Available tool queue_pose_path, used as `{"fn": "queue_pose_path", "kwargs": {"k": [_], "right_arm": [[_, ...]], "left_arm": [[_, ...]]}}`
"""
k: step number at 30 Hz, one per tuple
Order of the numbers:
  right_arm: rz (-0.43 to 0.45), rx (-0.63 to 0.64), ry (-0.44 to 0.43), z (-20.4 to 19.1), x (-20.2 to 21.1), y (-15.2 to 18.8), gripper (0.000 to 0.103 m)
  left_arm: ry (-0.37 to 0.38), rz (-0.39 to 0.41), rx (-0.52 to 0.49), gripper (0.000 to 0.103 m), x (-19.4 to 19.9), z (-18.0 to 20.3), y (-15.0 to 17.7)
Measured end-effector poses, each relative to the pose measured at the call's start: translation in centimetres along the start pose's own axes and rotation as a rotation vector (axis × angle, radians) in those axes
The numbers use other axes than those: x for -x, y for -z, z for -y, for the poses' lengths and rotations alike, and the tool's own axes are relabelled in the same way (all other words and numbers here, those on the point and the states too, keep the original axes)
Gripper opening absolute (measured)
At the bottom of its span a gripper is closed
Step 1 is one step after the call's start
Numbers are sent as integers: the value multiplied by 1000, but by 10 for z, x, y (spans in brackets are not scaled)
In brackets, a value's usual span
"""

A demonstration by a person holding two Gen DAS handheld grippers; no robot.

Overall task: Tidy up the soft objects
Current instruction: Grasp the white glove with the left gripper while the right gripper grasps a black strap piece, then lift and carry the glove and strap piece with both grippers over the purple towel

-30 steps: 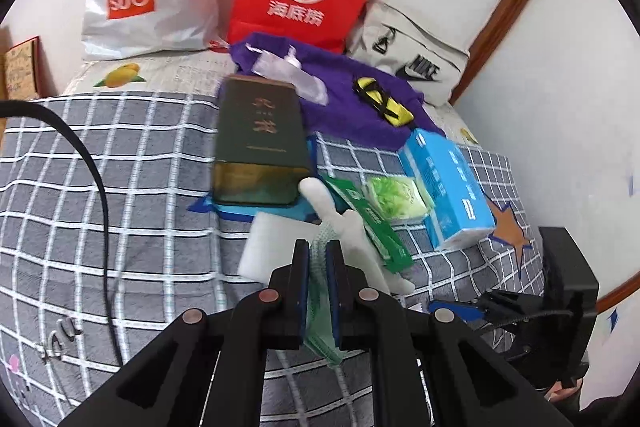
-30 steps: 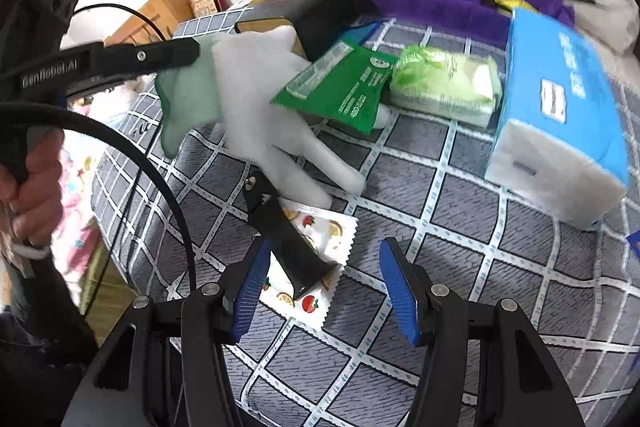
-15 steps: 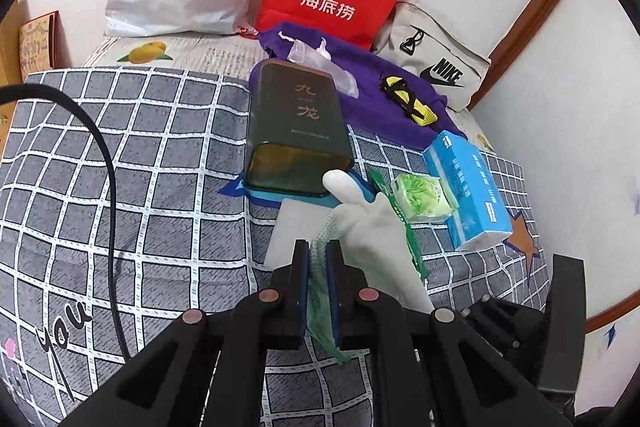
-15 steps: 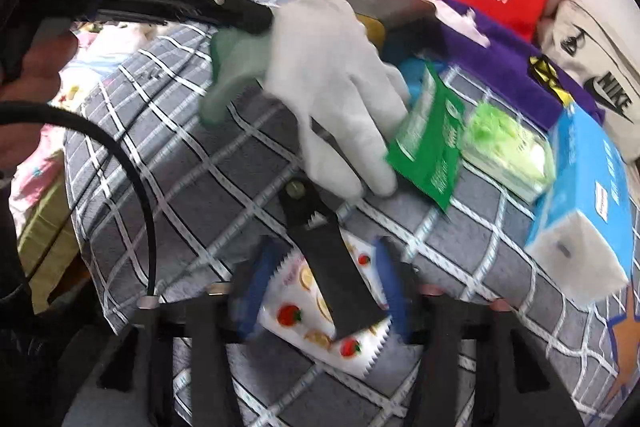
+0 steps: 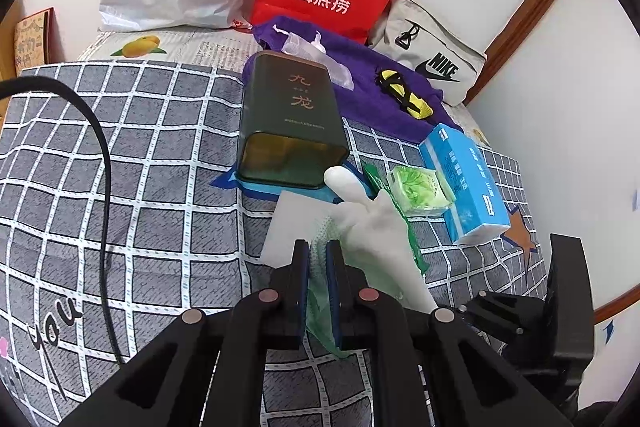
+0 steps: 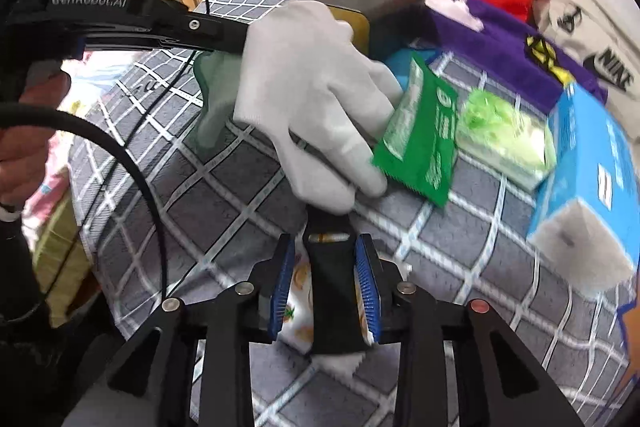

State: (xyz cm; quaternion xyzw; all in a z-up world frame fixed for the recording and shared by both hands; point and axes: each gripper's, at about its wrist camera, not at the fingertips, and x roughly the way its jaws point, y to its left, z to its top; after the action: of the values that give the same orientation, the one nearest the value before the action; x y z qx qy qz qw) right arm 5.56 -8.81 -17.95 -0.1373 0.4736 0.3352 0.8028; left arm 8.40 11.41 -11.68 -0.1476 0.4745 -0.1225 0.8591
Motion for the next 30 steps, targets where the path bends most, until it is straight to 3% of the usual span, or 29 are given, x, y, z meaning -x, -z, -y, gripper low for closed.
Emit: {"fn": "queue_pose_path", "kwargs": {"k": [1,8,16,22,27,30], "right_arm": [[5,9,0,-3,1,1,28],[14,-65,-67,18,23,4,27],[68,-133,-24,47,57,14,27],[117,-170,-11,61,76,11,27],[121,-164,-7,64,77,10,27],[108,-168,-9,66,74,12,27]], "left_arm": [[4,-1,2,9,-1,0,0],[52,41,23,9,14,-5,-4],[94,111,-1,9,50,10,-16],[77,153,-52,9,71,27,-29],[43,112,-73,10,51,27,-29],[5,43,-58,25,23,21,-18]]}}
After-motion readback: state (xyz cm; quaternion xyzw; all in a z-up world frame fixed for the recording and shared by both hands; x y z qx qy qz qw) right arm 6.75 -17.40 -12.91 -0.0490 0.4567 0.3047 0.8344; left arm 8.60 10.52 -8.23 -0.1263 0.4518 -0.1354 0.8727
